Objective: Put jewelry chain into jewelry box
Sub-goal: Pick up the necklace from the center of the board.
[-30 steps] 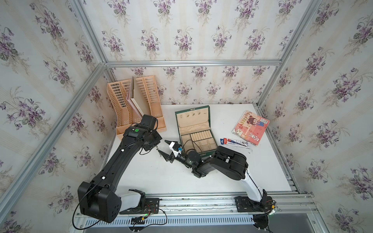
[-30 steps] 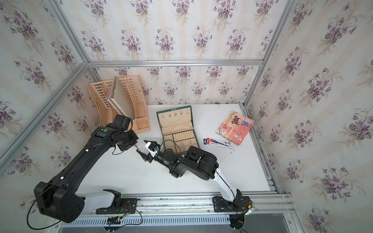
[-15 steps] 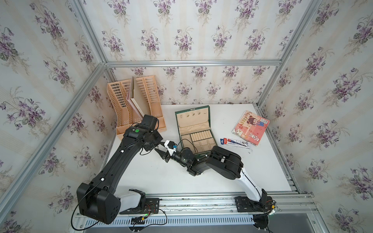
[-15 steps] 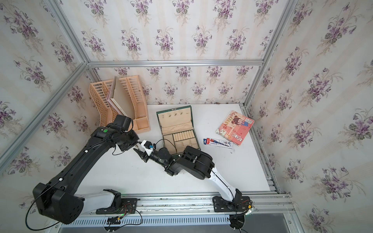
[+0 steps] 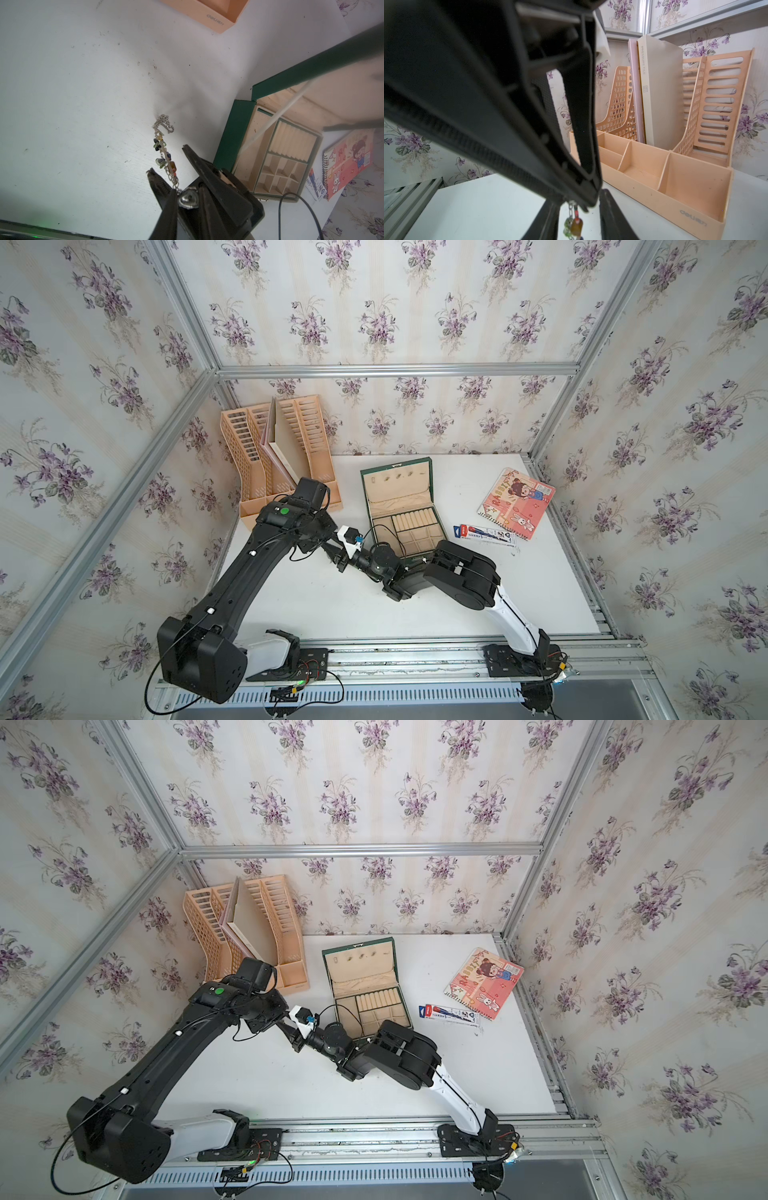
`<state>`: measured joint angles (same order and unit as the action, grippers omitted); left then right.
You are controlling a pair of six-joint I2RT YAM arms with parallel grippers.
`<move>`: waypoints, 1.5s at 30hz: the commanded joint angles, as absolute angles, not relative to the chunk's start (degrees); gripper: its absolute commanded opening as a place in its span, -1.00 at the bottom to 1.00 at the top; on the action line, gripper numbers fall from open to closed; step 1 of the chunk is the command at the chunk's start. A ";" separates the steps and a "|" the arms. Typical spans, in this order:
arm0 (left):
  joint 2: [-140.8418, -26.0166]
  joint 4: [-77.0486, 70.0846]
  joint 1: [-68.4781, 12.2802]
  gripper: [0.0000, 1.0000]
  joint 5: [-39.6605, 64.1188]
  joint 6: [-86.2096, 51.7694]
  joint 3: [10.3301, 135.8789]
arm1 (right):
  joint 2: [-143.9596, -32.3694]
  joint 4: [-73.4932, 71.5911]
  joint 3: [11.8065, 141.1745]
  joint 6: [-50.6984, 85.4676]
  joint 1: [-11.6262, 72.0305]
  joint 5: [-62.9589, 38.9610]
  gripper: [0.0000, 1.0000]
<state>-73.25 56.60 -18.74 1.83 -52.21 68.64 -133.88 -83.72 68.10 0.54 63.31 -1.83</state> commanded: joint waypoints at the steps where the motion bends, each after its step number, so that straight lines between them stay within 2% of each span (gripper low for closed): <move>1: -73.29 56.52 -18.87 -0.97 0.98 -52.47 68.59 | -134.02 -84.90 68.50 0.97 63.35 -1.25 -0.38; 8: -73.06 56.59 -19.23 -0.97 0.98 -52.58 68.64 | -133.24 -85.33 66.47 0.71 63.32 -1.69 -0.75; 11: -72.63 56.59 -19.33 -0.96 0.97 -52.58 68.64 | -131.58 -85.93 64.04 0.49 63.44 -2.37 -1.00; 15: -71.66 56.28 -19.34 -0.86 1.25 -52.43 68.30 | -127.88 -86.20 58.94 -0.68 63.35 -3.17 -1.00; 18: -70.92 55.72 -19.34 -0.57 2.05 -51.94 68.20 | -123.89 -84.42 54.73 -1.87 63.36 -4.13 -1.00; 21: -70.44 54.61 -19.34 -0.18 3.53 -50.68 68.28 | -119.30 -81.31 50.62 -2.91 63.30 -5.67 -1.00; 25: -69.49 53.24 -19.34 0.25 6.24 -48.30 68.63 | -112.09 -71.44 46.63 -3.97 63.36 -8.00 -1.00; 28: -67.98 51.70 -19.42 0.44 8.04 -46.03 68.46 | -106.22 -61.64 45.16 -4.14 63.36 -8.75 -1.00; 31: -65.45 48.23 -19.50 0.46 9.68 -43.26 66.73 | -99.85 -48.81 45.92 -3.88 63.26 -9.72 -1.00; 38: -55.47 34.18 -20.00 0.33 13.73 -38.43 56.05 | -87.39 -18.71 52.69 -3.20 63.27 -8.61 -1.00; 45: -40.57 18.96 -22.68 0.27 9.30 -35.43 43.02 | -78.38 1.31 58.23 -2.68 63.26 -5.38 -1.00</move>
<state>-44.40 30.79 -21.61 11.07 -37.78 46.74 -80.55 -11.31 57.43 -3.18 63.29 -7.62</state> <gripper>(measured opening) 0.638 0.106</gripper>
